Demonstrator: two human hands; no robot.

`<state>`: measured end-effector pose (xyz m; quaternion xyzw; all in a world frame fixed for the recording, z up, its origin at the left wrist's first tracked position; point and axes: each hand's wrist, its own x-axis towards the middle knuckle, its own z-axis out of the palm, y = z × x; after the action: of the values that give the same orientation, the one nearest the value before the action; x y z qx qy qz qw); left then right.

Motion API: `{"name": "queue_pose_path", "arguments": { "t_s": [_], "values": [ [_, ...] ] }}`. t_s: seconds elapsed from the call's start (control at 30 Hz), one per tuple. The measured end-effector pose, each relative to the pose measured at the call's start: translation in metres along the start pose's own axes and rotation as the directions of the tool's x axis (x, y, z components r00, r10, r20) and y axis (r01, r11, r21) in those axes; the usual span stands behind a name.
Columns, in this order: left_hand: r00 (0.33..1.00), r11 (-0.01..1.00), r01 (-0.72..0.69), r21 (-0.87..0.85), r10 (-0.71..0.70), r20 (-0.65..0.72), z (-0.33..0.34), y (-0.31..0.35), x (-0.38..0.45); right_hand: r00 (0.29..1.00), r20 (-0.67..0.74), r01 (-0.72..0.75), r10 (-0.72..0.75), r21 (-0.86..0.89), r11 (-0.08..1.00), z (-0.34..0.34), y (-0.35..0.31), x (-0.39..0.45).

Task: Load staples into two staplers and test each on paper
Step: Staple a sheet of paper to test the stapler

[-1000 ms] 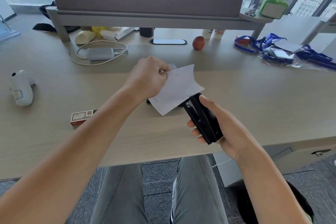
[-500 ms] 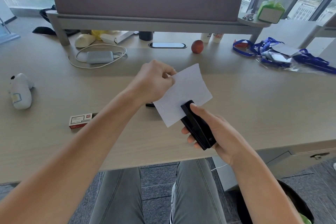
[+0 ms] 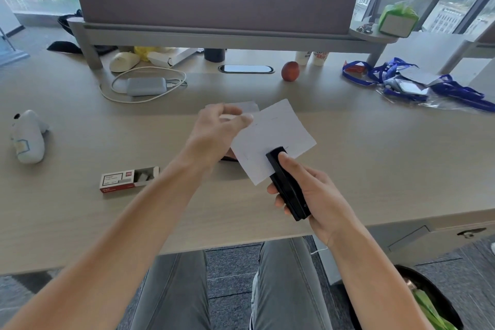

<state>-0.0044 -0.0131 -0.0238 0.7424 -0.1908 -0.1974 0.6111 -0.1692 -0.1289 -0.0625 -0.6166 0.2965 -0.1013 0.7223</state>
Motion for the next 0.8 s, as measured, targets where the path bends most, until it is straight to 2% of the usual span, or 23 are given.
{"name": "queue_pose_path", "arguments": {
  "t_s": [0.07,0.1,0.17,0.4,0.8],
  "values": [
    [0.997,0.975,0.073,-0.209,-0.07,0.02,0.003,-0.012,-0.015,1.0,-0.021,0.015,-0.014,0.007,1.0,0.001,0.0,0.002],
    [0.996,0.966,0.09,-0.241,-0.082,0.042,0.006,-0.019,-0.024,0.999,-0.03,0.019,-0.019,0.004,1.0,0.002,0.0,0.003],
    [0.995,0.973,0.092,-0.213,-0.082,0.056,0.013,-0.034,-0.038,0.999,-0.043,0.025,-0.025,-0.006,1.0,0.004,0.001,0.005],
    [0.999,0.988,0.013,-0.156,-0.02,-0.042,0.028,-0.055,-0.049,0.995,-0.086,0.045,-0.053,-0.096,0.994,0.011,0.003,0.003],
    [0.994,0.995,-0.046,-0.085,0.037,-0.101,0.029,-0.057,-0.044,0.996,-0.083,0.035,-0.039,-0.059,0.998,0.014,0.005,0.006]
  ]
}}
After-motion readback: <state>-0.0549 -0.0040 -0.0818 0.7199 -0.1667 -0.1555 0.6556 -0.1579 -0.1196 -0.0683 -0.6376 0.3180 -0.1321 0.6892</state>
